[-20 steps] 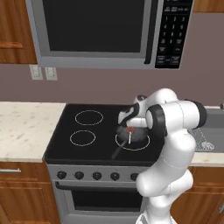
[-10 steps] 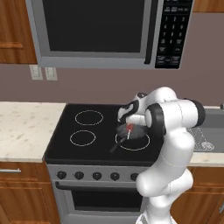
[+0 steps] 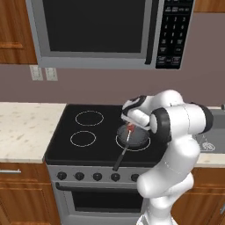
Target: Place the cold items (orange and onion) from the fridge in one tupperware on the dining counter. Place the warm items (kebab skewer and hot dog) in the stove area in another tupperware.
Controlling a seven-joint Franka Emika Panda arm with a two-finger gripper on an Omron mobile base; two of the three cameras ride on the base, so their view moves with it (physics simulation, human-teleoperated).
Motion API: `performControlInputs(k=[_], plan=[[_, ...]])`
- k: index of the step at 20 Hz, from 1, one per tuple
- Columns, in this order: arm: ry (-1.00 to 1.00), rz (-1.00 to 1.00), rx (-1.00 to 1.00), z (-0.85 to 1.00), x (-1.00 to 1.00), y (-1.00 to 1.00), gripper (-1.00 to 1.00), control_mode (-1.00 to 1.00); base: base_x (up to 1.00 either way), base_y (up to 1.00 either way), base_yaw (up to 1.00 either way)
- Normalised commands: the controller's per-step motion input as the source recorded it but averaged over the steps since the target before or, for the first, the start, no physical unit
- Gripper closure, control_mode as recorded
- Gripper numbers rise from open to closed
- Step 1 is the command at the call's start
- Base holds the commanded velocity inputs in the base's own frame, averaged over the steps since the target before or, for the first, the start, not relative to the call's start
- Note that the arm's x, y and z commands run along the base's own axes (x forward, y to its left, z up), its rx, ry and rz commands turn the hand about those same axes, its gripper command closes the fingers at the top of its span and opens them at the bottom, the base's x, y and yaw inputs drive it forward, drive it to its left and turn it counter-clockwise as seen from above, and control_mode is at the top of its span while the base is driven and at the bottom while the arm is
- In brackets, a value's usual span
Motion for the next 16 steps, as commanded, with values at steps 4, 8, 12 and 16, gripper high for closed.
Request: performControlInputs(k=[4, 8, 12, 16], plan=[[-0.06, -0.01, 0.31, 0.79, -0.15, -0.24, 1.00, -1.00, 0.00, 0.00, 0.00], [0.00, 0.00, 0.27, 1.00, -0.45, -0.43, 1.00, -1.00, 0.00, 0.00, 0.00], [0.16, 0.03, 0.17, 1.00, -0.88, -0.39, 1.00, -1.00, 0.00, 0.00, 0.00], [0.34, 0.01, 0.03, 1.00, -1.00, -0.27, 1.00, -1.00, 0.00, 0.00, 0.00]])
